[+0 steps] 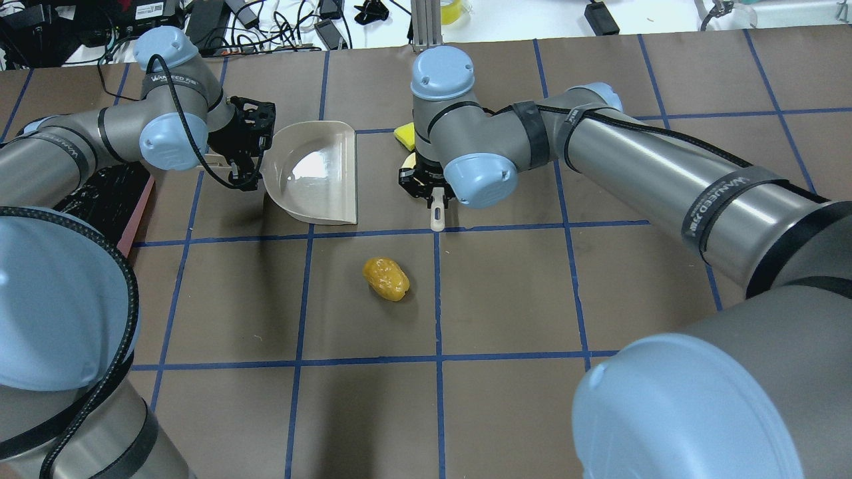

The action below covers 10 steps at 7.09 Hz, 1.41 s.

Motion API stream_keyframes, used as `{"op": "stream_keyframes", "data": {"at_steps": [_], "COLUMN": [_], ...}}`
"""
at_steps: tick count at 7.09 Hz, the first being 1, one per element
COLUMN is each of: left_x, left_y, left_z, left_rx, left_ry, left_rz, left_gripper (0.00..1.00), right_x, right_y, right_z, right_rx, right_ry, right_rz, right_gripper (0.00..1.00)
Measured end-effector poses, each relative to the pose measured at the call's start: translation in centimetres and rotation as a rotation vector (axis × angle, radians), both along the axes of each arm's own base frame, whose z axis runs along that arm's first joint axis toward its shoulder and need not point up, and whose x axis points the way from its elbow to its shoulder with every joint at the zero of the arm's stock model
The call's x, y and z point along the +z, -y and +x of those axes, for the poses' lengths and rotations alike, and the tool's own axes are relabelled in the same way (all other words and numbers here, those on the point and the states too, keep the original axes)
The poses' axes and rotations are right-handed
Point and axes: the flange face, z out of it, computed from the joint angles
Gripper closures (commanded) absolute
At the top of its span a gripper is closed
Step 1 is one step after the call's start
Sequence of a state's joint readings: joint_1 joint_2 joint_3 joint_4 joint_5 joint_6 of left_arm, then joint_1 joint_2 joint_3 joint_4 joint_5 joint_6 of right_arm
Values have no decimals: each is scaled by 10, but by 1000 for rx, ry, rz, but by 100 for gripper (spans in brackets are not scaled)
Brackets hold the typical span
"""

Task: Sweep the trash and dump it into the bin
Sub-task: 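Sweep the sponge and curved food piece into the dustpan with the right gripper's brush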

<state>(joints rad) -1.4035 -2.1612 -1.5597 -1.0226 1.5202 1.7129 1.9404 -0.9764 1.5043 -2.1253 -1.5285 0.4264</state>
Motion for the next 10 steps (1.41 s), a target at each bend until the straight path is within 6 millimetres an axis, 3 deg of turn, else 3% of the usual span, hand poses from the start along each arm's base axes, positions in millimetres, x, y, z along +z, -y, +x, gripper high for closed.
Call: {"op": "stream_keyframes", "data": {"at_steps": [3,5,8,10], "left_x": [2,3,3,3], "left_y": [0,0,0,0], "left_z": [0,0,0,0], "left_rx": [-1,-2,-2,-3], "left_ry": [0,-1,-1,-1], "left_rz": [-3,-5,-5,-5], "left_gripper": [100,100,100,100], "right_x": [-12,-8,17,38], "right_y": [-10,-25,-46,-53], "right_z": [94,142,188,188], "right_rx": [-85,-126,-199,-189], "right_ry": [25,48,126,111], "right_rz": [-20,-34,-26,-10], "right_gripper": [100,100,100,100]}}
